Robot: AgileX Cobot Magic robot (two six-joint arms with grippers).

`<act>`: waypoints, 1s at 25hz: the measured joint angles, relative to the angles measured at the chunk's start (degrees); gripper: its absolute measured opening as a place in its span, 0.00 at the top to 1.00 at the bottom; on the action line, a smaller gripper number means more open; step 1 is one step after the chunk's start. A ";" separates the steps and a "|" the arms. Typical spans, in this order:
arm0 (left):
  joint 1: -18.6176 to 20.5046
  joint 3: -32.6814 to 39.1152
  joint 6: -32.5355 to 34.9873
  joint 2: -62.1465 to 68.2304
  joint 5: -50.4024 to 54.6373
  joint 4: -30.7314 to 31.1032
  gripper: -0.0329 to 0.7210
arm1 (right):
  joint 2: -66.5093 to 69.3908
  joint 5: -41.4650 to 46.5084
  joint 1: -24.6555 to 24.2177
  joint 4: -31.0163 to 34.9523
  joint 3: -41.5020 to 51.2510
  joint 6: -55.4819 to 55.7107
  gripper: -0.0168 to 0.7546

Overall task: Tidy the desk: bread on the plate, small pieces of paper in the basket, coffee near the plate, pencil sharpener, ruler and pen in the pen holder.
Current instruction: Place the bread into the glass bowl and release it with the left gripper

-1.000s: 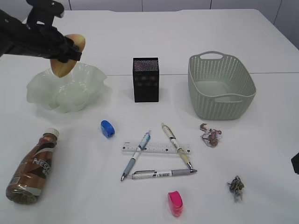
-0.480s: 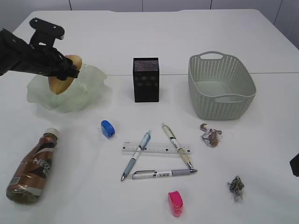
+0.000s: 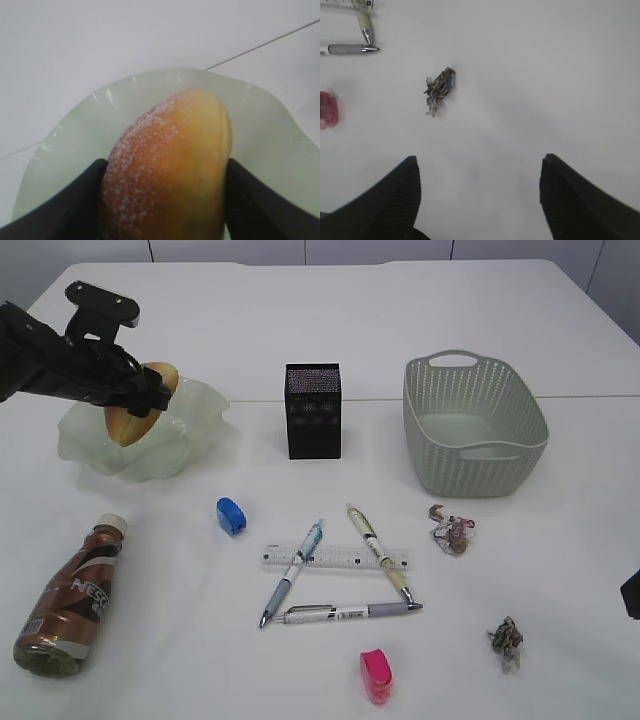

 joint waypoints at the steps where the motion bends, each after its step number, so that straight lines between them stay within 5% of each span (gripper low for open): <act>1: 0.00 0.00 0.00 0.10 0.00 0.00 0.28 | 0.00 0.00 0.00 0.00 0.00 0.00 0.27; 7: 0.00 0.00 0.00 0.67 0.00 0.00 0.15 | 0.00 0.00 0.00 0.00 0.00 0.00 0.27; 18: 0.00 0.00 0.00 0.60 1.81 0.46 0.15 | 1.04 0.11 0.00 0.00 -0.09 0.00 0.27; 25: -0.11 0.00 -0.45 -4.63 18.18 12.74 0.17 | 1.04 0.11 0.00 0.97 -1.08 0.00 0.27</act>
